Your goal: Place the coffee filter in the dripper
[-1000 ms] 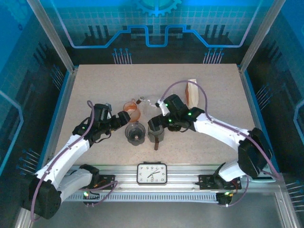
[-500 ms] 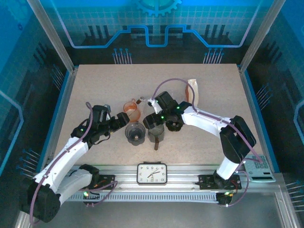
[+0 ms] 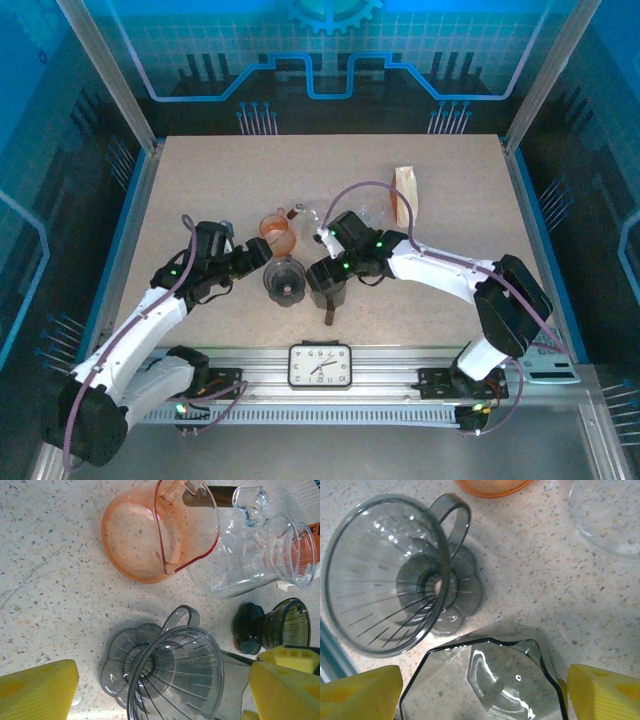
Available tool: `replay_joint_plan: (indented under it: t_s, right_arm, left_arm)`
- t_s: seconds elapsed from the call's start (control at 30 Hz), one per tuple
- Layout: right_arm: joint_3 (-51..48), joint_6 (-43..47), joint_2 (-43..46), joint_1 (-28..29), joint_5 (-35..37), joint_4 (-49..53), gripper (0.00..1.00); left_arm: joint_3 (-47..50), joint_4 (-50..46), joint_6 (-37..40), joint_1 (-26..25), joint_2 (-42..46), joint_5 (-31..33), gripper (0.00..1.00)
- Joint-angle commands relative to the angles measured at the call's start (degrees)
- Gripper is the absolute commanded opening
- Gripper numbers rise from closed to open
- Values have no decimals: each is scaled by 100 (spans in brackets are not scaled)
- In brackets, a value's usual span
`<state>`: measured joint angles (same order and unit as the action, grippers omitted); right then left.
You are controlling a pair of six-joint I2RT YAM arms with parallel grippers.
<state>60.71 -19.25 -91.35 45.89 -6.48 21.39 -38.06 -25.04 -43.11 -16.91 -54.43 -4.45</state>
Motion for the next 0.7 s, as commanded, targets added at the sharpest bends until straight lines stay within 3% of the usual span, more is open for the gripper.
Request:
replay_joint_plan:
  t_s: [0.0,0.2,0.33,0.47,0.67]
  right_arm:
    - [-111,-198,239,183,-24,-23,86]
    - [-160,-467,680,271,632,-25,88]
    - [-251,-618,1181,207,1235,100,89]
    - [-448,-740,1570,87,1488,230,89]
    - [-831,-893,2012,-61,1649,387,89]
  left_arm:
    - [69,15,99,-40,-55,-198,86]
    - [-26,-203,222,-154,-445,-185,72]
    - [-273,-592,365,-634,-942,207,66]
    - [-499,-950,401,-1083,-1449,670,60]
    - [-581,-1038,268,-1242,-1816,818,46]
